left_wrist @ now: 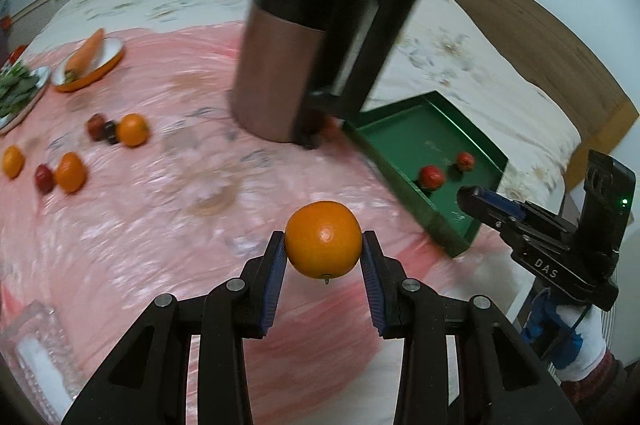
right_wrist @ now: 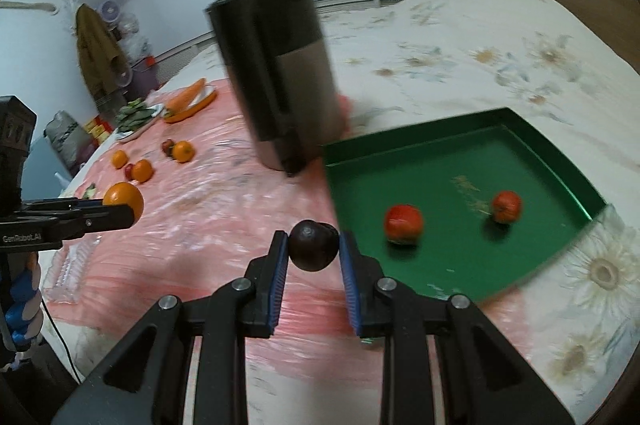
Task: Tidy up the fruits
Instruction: 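Carry the orange and the dark plum over to the green tray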
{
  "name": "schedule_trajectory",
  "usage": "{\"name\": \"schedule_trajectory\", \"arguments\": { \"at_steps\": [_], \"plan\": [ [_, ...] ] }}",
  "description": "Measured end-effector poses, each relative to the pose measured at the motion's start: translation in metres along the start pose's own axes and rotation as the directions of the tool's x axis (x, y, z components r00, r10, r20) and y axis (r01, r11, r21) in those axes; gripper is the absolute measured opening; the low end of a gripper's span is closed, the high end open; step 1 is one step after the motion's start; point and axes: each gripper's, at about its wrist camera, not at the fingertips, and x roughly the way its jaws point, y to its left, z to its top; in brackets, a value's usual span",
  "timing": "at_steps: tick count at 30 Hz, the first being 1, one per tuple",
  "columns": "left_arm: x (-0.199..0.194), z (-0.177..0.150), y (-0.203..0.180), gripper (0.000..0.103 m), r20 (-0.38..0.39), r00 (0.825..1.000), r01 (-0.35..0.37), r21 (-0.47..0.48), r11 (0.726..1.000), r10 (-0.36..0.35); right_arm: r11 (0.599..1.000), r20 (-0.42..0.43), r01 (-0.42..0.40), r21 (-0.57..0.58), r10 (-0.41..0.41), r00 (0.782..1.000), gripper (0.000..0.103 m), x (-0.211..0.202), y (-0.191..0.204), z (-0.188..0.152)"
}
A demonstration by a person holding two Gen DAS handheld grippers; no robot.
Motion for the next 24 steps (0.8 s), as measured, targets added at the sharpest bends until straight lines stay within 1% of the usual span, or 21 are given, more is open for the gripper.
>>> {"name": "schedule_trajectory", "arguments": {
  "at_steps": [8,11,15,17,24],
  "plan": [
    [0.042,0.032,-0.053,0.032,-0.013,0.999,0.047,0.084,0.995,-0.047,0.997,-0.01,0.066,0.031,-0.066,0.998,0.011,0.007,-0.044,-0.003],
    [0.061,0.043,-0.073,0.032,-0.015,0.999,0.047,0.13,0.99,-0.045,0.995,-0.018,0.09,0.031,-0.089,0.996,0.011,0.012,-0.057,-0.002],
    [0.093,0.059,-0.098,0.032,-0.014,1.0,0.019,0.197,0.98,-0.017,0.993,-0.031,0.116,0.033,-0.115,0.993,0.011,0.021,-0.073,-0.002],
    [0.107,0.064,-0.106,0.032,-0.019,1.0,0.005,0.213,0.977,-0.001,0.991,-0.038,0.13,0.031,-0.128,0.991,0.011,0.026,-0.08,-0.002],
    [0.15,0.073,-0.115,0.032,-0.041,0.998,-0.045,0.219,0.975,0.055,0.99,-0.052,0.139,0.027,-0.137,0.989,0.012,0.037,-0.092,-0.005]
  ]
}}
